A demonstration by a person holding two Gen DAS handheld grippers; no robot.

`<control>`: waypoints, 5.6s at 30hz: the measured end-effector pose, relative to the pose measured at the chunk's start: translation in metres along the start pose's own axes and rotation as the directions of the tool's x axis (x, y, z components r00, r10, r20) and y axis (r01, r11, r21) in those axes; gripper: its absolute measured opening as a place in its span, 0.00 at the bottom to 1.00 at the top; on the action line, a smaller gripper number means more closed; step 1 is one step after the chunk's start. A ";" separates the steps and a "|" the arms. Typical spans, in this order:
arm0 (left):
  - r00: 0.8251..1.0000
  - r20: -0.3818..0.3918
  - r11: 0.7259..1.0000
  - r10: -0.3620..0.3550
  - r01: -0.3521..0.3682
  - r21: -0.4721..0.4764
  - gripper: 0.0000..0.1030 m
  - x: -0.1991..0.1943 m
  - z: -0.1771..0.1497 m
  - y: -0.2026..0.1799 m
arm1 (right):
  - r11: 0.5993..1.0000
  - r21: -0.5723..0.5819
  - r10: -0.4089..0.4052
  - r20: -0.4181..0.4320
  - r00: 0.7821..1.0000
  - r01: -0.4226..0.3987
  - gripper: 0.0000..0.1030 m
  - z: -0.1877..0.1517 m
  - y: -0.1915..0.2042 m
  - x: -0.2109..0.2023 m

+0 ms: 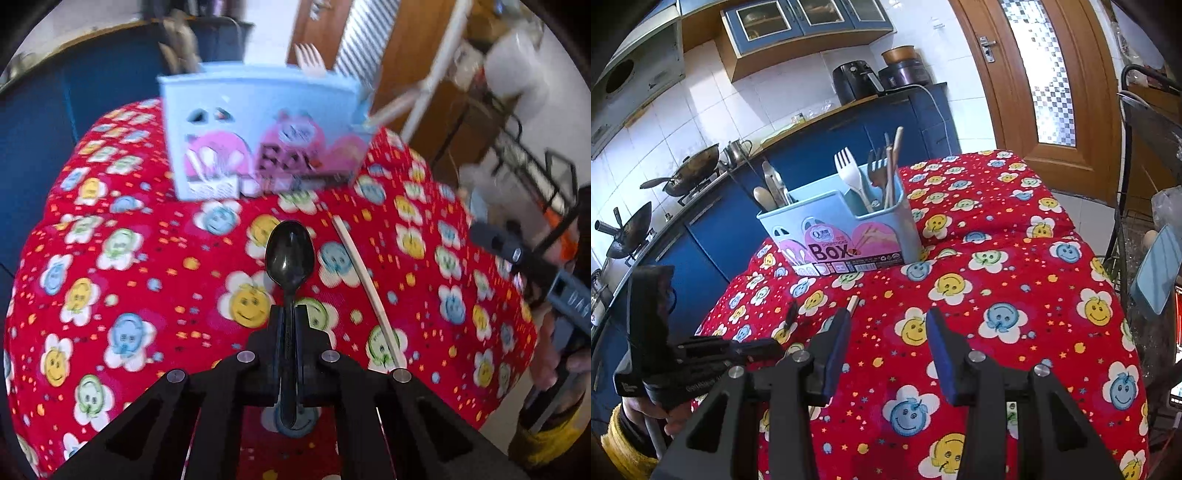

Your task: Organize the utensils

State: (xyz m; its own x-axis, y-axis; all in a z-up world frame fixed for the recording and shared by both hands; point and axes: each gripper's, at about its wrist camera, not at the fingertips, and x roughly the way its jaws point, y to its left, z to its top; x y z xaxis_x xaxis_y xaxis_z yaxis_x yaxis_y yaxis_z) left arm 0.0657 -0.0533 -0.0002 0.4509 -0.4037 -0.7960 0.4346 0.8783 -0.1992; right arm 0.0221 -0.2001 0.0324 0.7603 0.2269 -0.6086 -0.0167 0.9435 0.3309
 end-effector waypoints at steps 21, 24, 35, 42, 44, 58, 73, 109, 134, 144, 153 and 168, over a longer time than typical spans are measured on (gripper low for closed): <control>0.961 0.268 0.991 0.072 -0.038 -0.132 0.05 -0.062 -0.008 0.057 | 0.991 -0.129 -0.001 -0.302 0.953 -0.040 0.38 0.006 0.056 0.063; 0.958 0.278 0.989 0.064 -0.025 -0.143 0.05 -0.064 -0.010 0.061 | 0.990 -0.140 -0.017 -0.349 0.937 -0.034 0.35 0.006 0.061 0.074; 0.948 0.315 0.987 0.049 0.004 -0.164 0.05 -0.072 -0.012 0.070 | 0.982 -0.188 -0.100 -0.541 0.835 -0.005 0.22 0.015 0.066 0.114; 0.945 0.327 0.987 0.015 0.039 -0.157 0.05 -0.069 -0.008 0.066 | 0.970 -0.243 -0.155 -0.588 0.794 0.010 0.13 0.019 0.072 0.123; 0.944 0.331 0.987 0.003 0.051 -0.153 0.05 -0.069 -0.006 0.063 | 0.972 -0.234 -0.146 -0.576 0.804 0.009 0.10 0.018 0.069 0.120; 0.900 0.433 0.989 -0.054 0.107 -0.099 0.05 -0.076 0.039 0.035 | 0.986 -0.061 0.144 -0.177 0.974 -0.157 0.08 0.053 0.049 0.037; 0.802 0.595 0.986 -0.043 0.131 -0.106 0.05 -0.050 0.125 0.034 | 0.990 -0.088 0.127 0.245 0.961 -0.108 0.08 0.133 0.043 0.023; 0.804 0.583 0.987 0.121 -0.037 -0.154 0.14 0.002 0.102 0.032 | 0.981 -0.189 0.035 0.362 0.932 0.036 0.08 0.123 0.043 0.088; 0.845 0.503 0.980 0.184 -0.119 -0.159 0.36 -0.063 0.060 0.027 | 0.982 -0.171 0.143 0.373 0.917 -0.084 0.36 0.091 0.064 -0.006; 0.856 0.473 0.977 0.207 -0.160 -0.138 0.55 -0.078 0.017 0.014 | 0.992 -0.128 0.033 0.283 0.958 0.004 0.47 0.034 0.058 -0.019; 0.882 0.413 0.972 0.226 -0.179 -0.151 0.67 -0.059 -0.003 0.012 | 0.991 -0.115 -0.040 0.205 0.978 0.064 0.77 -0.003 0.051 -0.002; 0.887 0.357 0.954 0.293 -0.245 -0.175 0.67 -0.035 -0.007 0.016 | 0.990 -0.094 -0.088 0.136 0.987 0.102 0.80 -0.023 0.041 0.017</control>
State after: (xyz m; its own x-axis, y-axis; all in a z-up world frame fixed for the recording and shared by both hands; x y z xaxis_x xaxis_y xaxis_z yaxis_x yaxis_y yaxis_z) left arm 0.0511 -0.0228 0.0205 0.8057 -0.1919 -0.5604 0.1678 0.9813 -0.0947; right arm 0.0193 -0.1518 0.0195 0.8401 0.1076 -0.5317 -0.0002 0.9802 0.1980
